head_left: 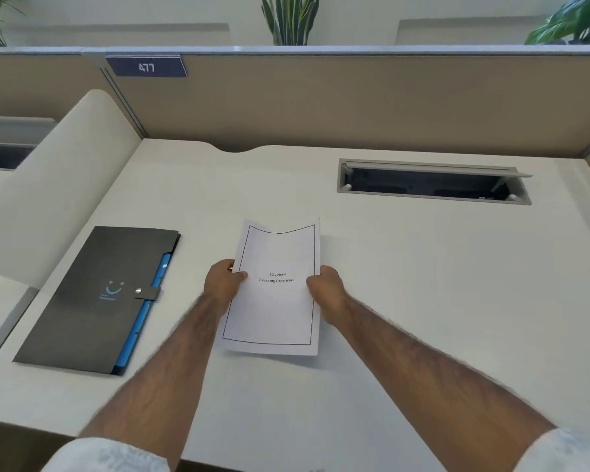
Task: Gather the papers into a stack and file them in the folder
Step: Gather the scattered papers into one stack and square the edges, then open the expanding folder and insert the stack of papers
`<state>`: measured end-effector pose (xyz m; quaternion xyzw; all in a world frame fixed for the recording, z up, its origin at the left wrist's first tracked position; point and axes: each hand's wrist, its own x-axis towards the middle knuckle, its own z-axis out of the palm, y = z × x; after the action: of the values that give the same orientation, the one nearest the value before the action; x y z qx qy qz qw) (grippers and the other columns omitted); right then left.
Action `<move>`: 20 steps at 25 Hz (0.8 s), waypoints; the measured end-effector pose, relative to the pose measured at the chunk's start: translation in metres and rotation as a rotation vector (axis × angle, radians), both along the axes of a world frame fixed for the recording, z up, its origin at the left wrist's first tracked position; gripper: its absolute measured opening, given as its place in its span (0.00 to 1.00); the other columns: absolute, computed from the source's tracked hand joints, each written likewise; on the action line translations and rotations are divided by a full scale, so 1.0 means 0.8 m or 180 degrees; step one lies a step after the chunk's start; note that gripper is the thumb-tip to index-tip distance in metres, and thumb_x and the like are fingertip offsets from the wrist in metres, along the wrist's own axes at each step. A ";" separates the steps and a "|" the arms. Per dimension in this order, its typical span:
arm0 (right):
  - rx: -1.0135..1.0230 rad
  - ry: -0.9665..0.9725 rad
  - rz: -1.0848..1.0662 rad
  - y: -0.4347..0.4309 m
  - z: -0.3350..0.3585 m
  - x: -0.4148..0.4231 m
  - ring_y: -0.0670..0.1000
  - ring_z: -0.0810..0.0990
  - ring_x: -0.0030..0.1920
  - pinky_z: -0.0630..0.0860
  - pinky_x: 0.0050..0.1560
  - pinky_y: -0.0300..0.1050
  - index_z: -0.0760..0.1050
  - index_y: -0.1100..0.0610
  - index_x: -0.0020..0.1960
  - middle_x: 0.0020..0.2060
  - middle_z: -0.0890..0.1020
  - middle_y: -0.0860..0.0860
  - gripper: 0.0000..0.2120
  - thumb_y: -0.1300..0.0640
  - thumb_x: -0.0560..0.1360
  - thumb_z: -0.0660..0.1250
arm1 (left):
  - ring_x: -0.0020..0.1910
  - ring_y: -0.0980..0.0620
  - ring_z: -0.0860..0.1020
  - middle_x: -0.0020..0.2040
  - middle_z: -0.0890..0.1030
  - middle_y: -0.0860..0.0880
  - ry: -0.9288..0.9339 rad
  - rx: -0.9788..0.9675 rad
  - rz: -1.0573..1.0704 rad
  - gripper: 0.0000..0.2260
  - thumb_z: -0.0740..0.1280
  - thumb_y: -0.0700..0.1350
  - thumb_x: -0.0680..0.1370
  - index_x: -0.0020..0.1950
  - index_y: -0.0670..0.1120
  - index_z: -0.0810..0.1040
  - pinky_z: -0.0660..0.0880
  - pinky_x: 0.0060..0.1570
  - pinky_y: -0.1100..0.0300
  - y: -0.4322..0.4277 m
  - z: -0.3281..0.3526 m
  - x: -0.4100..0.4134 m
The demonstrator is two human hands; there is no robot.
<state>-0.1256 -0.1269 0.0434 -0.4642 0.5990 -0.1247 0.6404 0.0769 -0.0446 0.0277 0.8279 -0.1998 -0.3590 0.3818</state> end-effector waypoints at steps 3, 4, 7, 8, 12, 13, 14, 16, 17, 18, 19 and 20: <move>-0.0006 0.0038 0.0061 -0.004 -0.009 0.001 0.52 0.68 0.36 0.65 0.35 0.40 0.75 0.63 0.47 0.39 0.75 0.54 0.11 0.67 0.69 0.56 | 0.46 0.44 0.81 0.55 0.84 0.42 -0.0200 0.0101 -0.0040 0.13 0.67 0.36 0.76 0.60 0.42 0.82 0.74 0.42 0.59 0.003 -0.014 0.005; -0.0030 0.0042 0.0087 -0.007 -0.016 0.000 0.52 0.68 0.34 0.65 0.33 0.40 0.73 0.60 0.43 0.37 0.74 0.53 0.07 0.66 0.68 0.58 | 0.46 0.45 0.80 0.56 0.84 0.43 -0.0245 0.0106 -0.0046 0.14 0.67 0.36 0.76 0.61 0.42 0.81 0.73 0.40 0.59 0.003 -0.016 0.006; -0.0154 0.0095 0.0114 -0.016 -0.038 -0.008 0.53 0.70 0.34 0.72 0.32 0.47 0.68 0.55 0.38 0.35 0.74 0.55 0.04 0.62 0.64 0.60 | 0.48 0.46 0.77 0.56 0.80 0.44 -0.0374 0.0119 -0.0073 0.17 0.66 0.35 0.77 0.66 0.43 0.78 0.72 0.42 0.60 0.004 -0.010 0.004; -0.0212 0.0134 0.0121 -0.017 -0.039 -0.012 0.54 0.72 0.33 0.77 0.32 0.51 0.68 0.55 0.38 0.35 0.75 0.55 0.05 0.62 0.63 0.61 | 0.50 0.46 0.77 0.57 0.79 0.44 -0.0427 0.0128 -0.0086 0.19 0.65 0.35 0.77 0.68 0.43 0.76 0.72 0.46 0.59 0.005 -0.007 0.003; -0.0340 0.0201 0.0065 -0.016 -0.014 -0.033 0.53 0.71 0.23 0.72 0.25 0.42 0.64 0.55 0.35 0.30 0.73 0.54 0.09 0.66 0.69 0.59 | 0.61 0.44 0.77 0.64 0.78 0.42 -0.0578 0.0238 -0.0152 0.20 0.60 0.36 0.81 0.73 0.43 0.73 0.73 0.56 0.56 0.026 -0.010 0.008; -0.0387 0.0292 0.0012 -0.016 -0.013 -0.038 0.53 0.71 0.22 0.70 0.26 0.42 0.64 0.55 0.35 0.30 0.73 0.54 0.08 0.66 0.70 0.59 | 0.62 0.45 0.77 0.65 0.78 0.43 -0.0594 0.0253 -0.0204 0.19 0.59 0.37 0.82 0.73 0.43 0.73 0.74 0.57 0.57 0.033 -0.010 0.010; -0.0478 0.0386 -0.0054 -0.018 -0.018 -0.042 0.54 0.73 0.22 0.72 0.27 0.44 0.65 0.55 0.36 0.31 0.75 0.55 0.07 0.64 0.70 0.59 | 0.62 0.45 0.77 0.66 0.78 0.44 -0.0616 0.0246 -0.0266 0.18 0.59 0.38 0.83 0.73 0.43 0.73 0.73 0.58 0.57 0.039 -0.008 0.013; -0.0667 0.0618 -0.0125 -0.018 -0.020 -0.050 0.56 0.78 0.24 0.78 0.30 0.51 0.67 0.56 0.35 0.32 0.78 0.55 0.06 0.60 0.70 0.60 | 0.65 0.45 0.77 0.67 0.79 0.45 -0.0708 0.0203 -0.0420 0.17 0.60 0.39 0.83 0.72 0.42 0.74 0.70 0.63 0.59 0.051 -0.004 0.025; -0.0818 0.0822 -0.0063 -0.016 -0.017 -0.049 0.58 0.81 0.27 0.80 0.33 0.54 0.67 0.56 0.34 0.32 0.79 0.54 0.07 0.59 0.70 0.61 | 0.66 0.45 0.77 0.66 0.79 0.45 -0.0774 0.0154 -0.0484 0.16 0.60 0.39 0.83 0.71 0.42 0.76 0.69 0.63 0.60 0.058 -0.001 0.037; -0.1025 0.1093 0.0047 -0.013 -0.016 -0.047 0.59 0.82 0.32 0.81 0.36 0.54 0.68 0.56 0.34 0.33 0.80 0.53 0.08 0.57 0.71 0.61 | 0.66 0.46 0.77 0.65 0.80 0.45 -0.0853 0.0042 -0.0563 0.16 0.59 0.37 0.83 0.69 0.42 0.77 0.69 0.62 0.61 0.068 0.001 0.051; -0.1196 0.1306 0.0063 -0.006 -0.009 -0.044 0.58 0.81 0.36 0.78 0.37 0.50 0.69 0.55 0.34 0.34 0.80 0.52 0.08 0.57 0.72 0.61 | 0.64 0.46 0.78 0.63 0.81 0.45 -0.0941 -0.0073 -0.0668 0.16 0.58 0.35 0.83 0.67 0.43 0.79 0.70 0.62 0.61 0.078 0.002 0.069; -0.1415 0.1436 0.0034 0.002 -0.005 -0.036 0.58 0.80 0.38 0.75 0.38 0.47 0.70 0.54 0.36 0.35 0.80 0.51 0.08 0.58 0.74 0.61 | 0.63 0.47 0.79 0.62 0.82 0.46 -0.1108 -0.0202 -0.0762 0.18 0.56 0.33 0.82 0.65 0.44 0.80 0.71 0.63 0.60 0.089 0.003 0.091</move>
<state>-0.1548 -0.1252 0.0391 -0.6119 0.6816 -0.1432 0.3749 0.1495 0.0268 0.0301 0.8354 -0.3708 -0.2469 0.3220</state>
